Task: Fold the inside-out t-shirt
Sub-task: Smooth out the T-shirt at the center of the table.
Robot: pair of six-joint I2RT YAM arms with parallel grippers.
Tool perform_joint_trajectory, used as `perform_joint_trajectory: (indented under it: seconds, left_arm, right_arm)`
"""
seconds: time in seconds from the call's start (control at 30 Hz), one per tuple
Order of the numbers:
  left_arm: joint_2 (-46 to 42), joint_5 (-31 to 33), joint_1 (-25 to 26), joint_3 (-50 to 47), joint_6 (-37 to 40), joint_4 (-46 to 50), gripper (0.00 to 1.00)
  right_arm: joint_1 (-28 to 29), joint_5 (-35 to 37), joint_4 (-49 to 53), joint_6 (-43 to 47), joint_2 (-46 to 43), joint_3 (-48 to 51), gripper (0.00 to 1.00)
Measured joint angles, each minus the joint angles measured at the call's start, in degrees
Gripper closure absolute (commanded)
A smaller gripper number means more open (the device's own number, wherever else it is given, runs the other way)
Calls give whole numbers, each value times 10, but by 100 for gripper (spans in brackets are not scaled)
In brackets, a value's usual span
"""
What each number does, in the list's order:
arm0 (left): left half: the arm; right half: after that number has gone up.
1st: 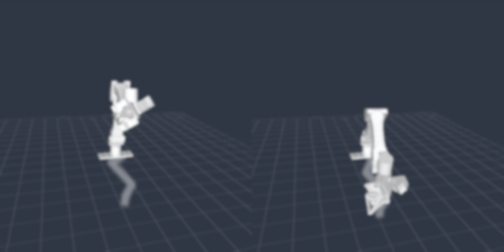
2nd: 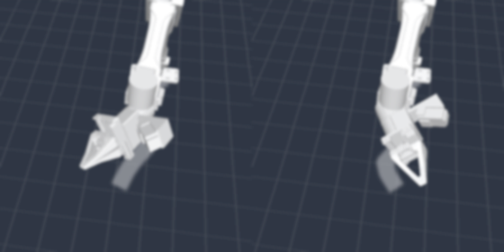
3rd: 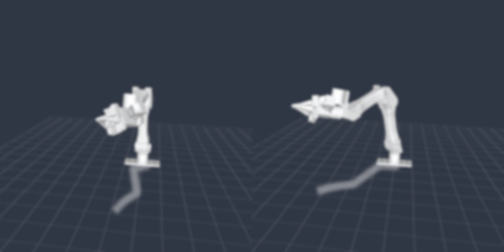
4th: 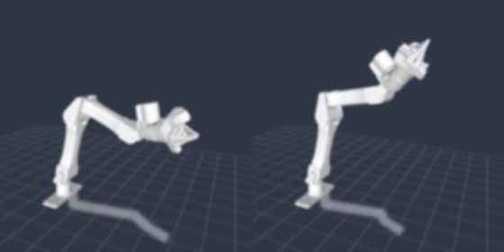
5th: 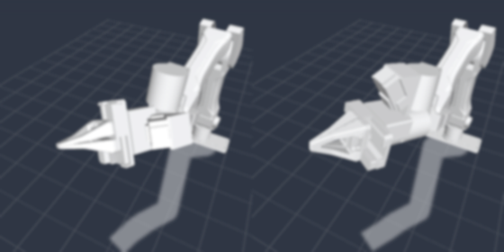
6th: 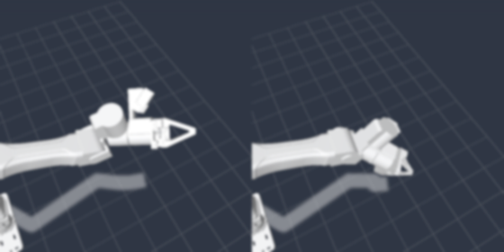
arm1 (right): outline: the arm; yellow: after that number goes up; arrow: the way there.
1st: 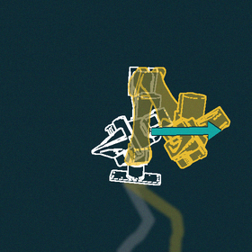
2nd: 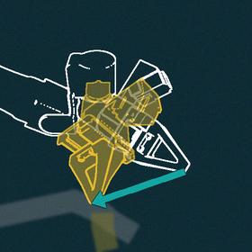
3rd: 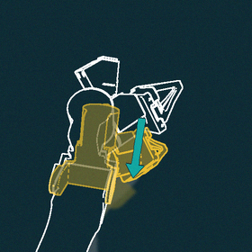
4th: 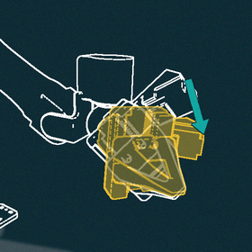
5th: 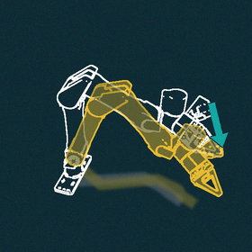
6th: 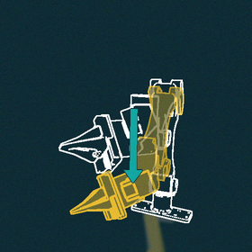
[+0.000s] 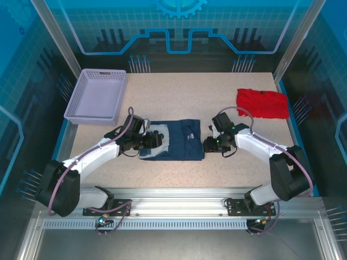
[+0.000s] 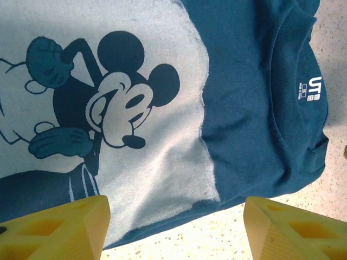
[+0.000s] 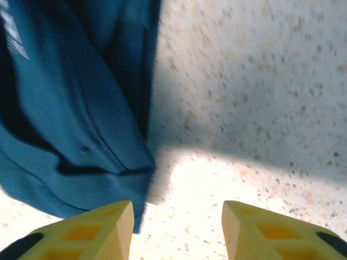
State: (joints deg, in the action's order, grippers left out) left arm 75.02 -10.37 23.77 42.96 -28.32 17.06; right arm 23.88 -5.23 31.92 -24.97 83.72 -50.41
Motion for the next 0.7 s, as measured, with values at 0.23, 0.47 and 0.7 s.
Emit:
perform_joint_trajectory:
  seconds: [0.23,0.47,0.7]
  left_arm:
    - [10,-6,0,0,0,-9,32]
    - [10,-6,0,0,0,-9,32]
    - [10,-6,0,0,2,-8,32]
  right_arm:
    - [-6,-37,-73,-4,106,-126,53]
    - [-22,-41,-100,-17,209,-178,59]
    - [-23,-41,-109,-21,247,-196,77]
